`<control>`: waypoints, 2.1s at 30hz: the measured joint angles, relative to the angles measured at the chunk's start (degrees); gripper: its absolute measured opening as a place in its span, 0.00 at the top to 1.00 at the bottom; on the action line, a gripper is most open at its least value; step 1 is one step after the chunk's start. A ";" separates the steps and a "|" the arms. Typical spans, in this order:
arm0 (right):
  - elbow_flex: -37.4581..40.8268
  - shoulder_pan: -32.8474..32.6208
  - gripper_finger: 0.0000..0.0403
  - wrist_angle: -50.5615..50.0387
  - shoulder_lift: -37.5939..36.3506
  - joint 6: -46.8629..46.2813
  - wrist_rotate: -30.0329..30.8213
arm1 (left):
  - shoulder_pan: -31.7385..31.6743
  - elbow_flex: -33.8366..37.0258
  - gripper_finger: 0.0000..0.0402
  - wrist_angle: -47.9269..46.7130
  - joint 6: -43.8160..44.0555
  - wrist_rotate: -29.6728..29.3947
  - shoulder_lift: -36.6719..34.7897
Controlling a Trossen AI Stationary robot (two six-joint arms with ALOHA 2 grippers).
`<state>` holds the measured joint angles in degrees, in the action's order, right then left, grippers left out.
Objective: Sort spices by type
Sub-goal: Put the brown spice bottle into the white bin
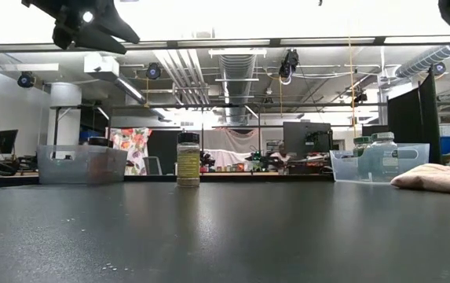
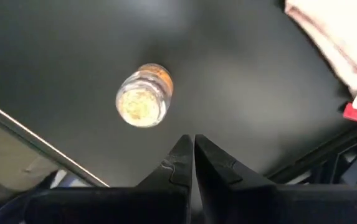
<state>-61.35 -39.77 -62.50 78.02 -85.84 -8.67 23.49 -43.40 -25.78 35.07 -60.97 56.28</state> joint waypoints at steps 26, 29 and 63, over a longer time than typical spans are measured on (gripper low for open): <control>0.12 -2.72 0.20 12.10 12.11 -4.64 -0.35 | 0.11 -2.82 0.38 0.02 -1.97 0.14 4.59; 0.11 -1.70 0.17 12.18 13.79 -2.97 -0.30 | 0.11 -2.82 0.38 0.09 -1.97 -0.03 5.06; -9.88 17.36 0.59 15.02 14.25 36.12 15.93 | 0.28 -2.71 0.38 13.28 -10.43 7.09 19.11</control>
<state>-71.23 -22.40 -47.48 92.27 -49.71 7.26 23.76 -46.11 -12.50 24.64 -53.88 75.39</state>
